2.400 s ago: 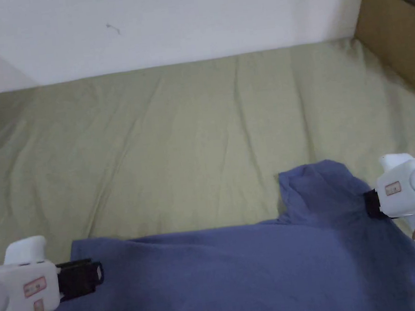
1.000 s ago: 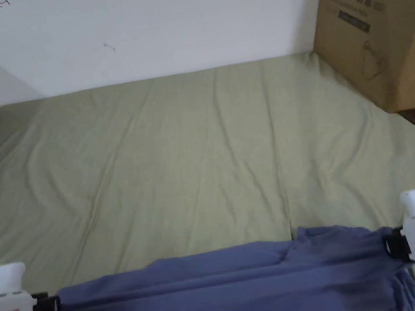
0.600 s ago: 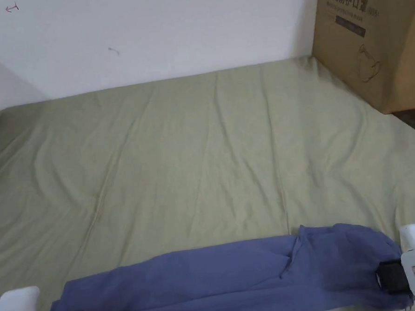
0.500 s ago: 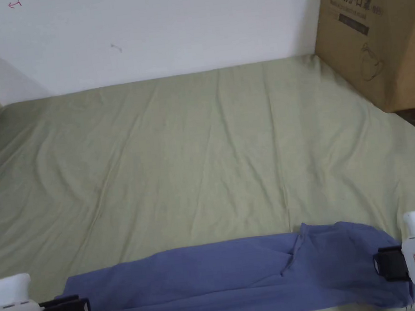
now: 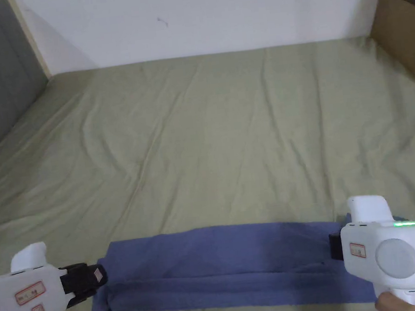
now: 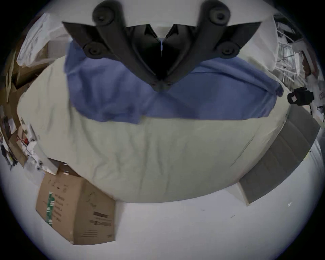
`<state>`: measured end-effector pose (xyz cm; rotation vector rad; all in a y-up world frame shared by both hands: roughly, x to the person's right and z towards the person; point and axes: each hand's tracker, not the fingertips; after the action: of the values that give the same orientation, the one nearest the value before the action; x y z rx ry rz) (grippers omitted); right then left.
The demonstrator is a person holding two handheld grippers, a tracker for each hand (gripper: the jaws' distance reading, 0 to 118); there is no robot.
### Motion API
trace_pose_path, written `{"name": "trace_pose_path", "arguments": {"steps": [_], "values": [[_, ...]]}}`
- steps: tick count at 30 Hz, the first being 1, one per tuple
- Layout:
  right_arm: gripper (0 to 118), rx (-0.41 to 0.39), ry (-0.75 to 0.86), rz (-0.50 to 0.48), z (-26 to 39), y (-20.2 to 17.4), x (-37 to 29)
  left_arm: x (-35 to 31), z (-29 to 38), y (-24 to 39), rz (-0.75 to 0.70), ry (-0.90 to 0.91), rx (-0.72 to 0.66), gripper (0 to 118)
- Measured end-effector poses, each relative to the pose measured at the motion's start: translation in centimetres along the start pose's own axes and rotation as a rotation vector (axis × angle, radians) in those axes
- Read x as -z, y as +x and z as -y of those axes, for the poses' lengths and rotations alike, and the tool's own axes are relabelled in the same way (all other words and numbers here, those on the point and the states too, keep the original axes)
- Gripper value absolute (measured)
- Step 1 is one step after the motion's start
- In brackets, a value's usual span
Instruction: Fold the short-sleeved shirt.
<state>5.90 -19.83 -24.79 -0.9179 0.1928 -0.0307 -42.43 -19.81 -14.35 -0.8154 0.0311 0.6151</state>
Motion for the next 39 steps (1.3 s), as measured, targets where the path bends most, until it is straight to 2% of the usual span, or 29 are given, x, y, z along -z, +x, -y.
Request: {"name": "trace_pose_path", "arguments": {"steps": [1, 2, 3, 4, 6, 11, 15, 17, 18, 19, 20, 21, 22, 23, 25, 28, 36, 39], "values": [[0, 0.000, -0.002, -0.008, 0.0, -0.7, 0.3, -0.1, -0.1, -0.8, 0.011, -0.010, -0.045, 38], [0, -0.002, -0.010, -0.018, -0.2, -1.5, 0.5, 0.0, -0.1, -1.6, 0.040, -0.032, -0.086, 80], [0, -0.003, -0.017, -0.024, -0.3, -2.2, 0.8, 0.3, 0.1, -2.4, 0.048, -0.043, -0.116, 105], [0, -0.005, -0.021, -0.029, -0.3, -2.7, 1.1, 0.5, 0.4, -3.0, 0.052, -0.040, -0.128, 118], [0, -0.016, -0.031, -0.042, -0.6, -3.7, 1.7, 1.1, 0.8, -3.4, 0.071, -0.017, -0.180, 117], [0, -0.059, -0.051, -0.068, -0.6, -5.6, 2.1, 5.2, 1.9, -5.4, 0.170, -0.107, -0.370, 117], [0, -0.061, -0.081, -0.075, -0.5, -5.8, 2.8, 6.7, 2.3, -5.5, 0.163, -0.108, -0.367, 118], [0, -0.045, -0.098, -0.075, -0.4, -5.7, 3.3, 7.1, 2.0, -5.6, 0.171, -0.110, -0.372, 117], [0, -0.040, -0.105, -0.075, -0.4, -5.6, 3.5, 7.3, 1.9, -5.6, 0.177, -0.113, -0.378, 112], [0, -0.038, -0.114, -0.075, -0.3, -5.6, 3.7, 7.6, 1.8, -5.6, 0.181, -0.117, -0.373, 103], [0, -0.037, -0.119, -0.073, -0.2, -5.5, 3.9, 7.7, 1.6, -5.6, 0.157, -0.123, -0.344, 74], [0, -0.037, -0.122, -0.070, -0.1, -5.5, 4.0, 7.5, 1.5, -5.2, 0.098, -0.131, -0.307, 35], [0, -0.037, -0.125, -0.068, 0.0, -5.5, 4.1, 7.2, 1.2, -5.2, 0.040, -0.135, -0.268, 7], [0, -0.033, -0.129, -0.067, 0.0, -5.4, 4.1, 6.9, 0.9, -5.7, -0.027, -0.154, -0.228, 7], [0, -0.024, -0.140, -0.077, 0.0, -5.2, 4.3, 6.8, 1.1, -7.0, 0.159, -0.158, -0.380, 7], [0, -0.013, -0.139, -0.072, -0.2, -5.1, 4.0, 6.0, 0.6, -6.1, 0.109, -0.134, -0.271, 7], [0, 0.012, -0.116, -0.061, -0.8, -3.7, 3.0, 3.8, -1.1, -4.5, 0.139, -0.091, -0.227, 7], [0, 0.023, -0.106, -0.054, -1.0, -2.9, 2.4, 2.9, -2.0, -4.8, 0.061, -0.084, -0.162, 7]]}}
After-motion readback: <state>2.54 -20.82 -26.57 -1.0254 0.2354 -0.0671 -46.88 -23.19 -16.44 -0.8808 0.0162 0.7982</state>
